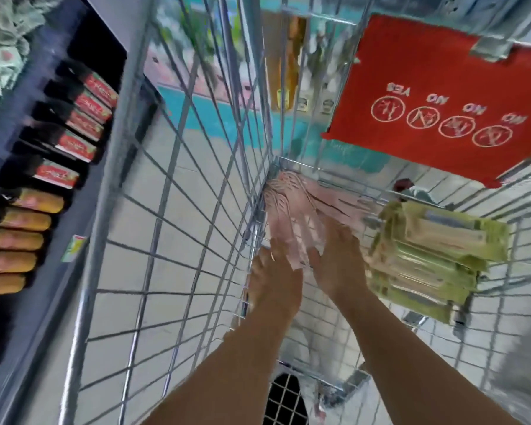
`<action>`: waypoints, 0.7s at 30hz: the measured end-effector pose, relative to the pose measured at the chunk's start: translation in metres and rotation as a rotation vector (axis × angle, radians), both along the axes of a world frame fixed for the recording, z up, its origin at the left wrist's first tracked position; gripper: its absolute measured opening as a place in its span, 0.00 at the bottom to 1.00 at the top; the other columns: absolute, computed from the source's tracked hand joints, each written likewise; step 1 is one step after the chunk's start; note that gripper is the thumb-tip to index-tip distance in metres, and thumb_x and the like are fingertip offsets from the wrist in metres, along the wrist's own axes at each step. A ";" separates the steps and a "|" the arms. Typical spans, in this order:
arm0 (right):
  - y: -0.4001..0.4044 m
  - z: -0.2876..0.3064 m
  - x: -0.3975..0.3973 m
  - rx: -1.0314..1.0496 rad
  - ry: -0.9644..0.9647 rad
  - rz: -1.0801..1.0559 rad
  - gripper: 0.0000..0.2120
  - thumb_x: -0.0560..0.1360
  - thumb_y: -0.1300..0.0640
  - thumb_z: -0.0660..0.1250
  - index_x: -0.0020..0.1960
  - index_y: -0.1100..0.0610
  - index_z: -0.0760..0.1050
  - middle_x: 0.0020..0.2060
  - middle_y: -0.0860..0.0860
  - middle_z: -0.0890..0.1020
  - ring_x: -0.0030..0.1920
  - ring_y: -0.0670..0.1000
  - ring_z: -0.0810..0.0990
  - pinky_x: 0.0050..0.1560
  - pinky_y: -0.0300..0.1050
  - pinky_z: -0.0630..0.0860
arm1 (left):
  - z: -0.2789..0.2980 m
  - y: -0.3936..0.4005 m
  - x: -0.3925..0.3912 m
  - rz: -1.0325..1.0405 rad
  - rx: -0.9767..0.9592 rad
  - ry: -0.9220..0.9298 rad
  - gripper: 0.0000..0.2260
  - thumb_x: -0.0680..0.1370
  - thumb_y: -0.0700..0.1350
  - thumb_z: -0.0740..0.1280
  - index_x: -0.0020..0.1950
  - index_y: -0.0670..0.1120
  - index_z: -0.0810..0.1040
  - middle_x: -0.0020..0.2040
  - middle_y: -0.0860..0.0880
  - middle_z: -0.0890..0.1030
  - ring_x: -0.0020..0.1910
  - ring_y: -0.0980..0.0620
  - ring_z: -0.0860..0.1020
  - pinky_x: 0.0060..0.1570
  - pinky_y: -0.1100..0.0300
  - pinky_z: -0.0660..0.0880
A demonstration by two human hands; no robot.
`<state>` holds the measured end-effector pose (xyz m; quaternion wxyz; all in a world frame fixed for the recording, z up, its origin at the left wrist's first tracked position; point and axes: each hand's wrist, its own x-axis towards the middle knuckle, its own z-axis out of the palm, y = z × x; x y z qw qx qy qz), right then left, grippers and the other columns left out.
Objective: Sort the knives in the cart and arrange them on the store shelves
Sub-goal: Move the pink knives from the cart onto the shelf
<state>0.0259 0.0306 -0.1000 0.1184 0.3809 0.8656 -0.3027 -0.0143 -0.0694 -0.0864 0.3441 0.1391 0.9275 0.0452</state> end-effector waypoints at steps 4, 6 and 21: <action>0.002 -0.027 -0.010 0.017 0.036 0.044 0.28 0.75 0.48 0.61 0.73 0.48 0.59 0.69 0.51 0.67 0.68 0.58 0.66 0.65 0.53 0.67 | -0.016 0.011 0.000 0.073 0.038 0.105 0.28 0.82 0.54 0.55 0.77 0.44 0.50 0.69 0.44 0.64 0.67 0.44 0.64 0.64 0.52 0.67; 0.002 -0.029 -0.013 0.109 0.096 0.083 0.27 0.73 0.50 0.67 0.69 0.51 0.64 0.64 0.55 0.73 0.63 0.62 0.70 0.61 0.57 0.71 | -0.022 0.013 -0.002 0.102 0.035 0.123 0.27 0.82 0.51 0.55 0.77 0.45 0.49 0.69 0.45 0.64 0.66 0.45 0.65 0.64 0.53 0.67; 0.002 -0.020 -0.021 0.072 -0.188 0.155 0.29 0.73 0.66 0.66 0.70 0.59 0.57 0.62 0.58 0.67 0.58 0.59 0.71 0.55 0.48 0.72 | -0.012 0.003 -0.008 0.252 -0.068 0.046 0.21 0.77 0.35 0.61 0.69 0.40 0.59 0.66 0.42 0.65 0.63 0.45 0.68 0.60 0.56 0.70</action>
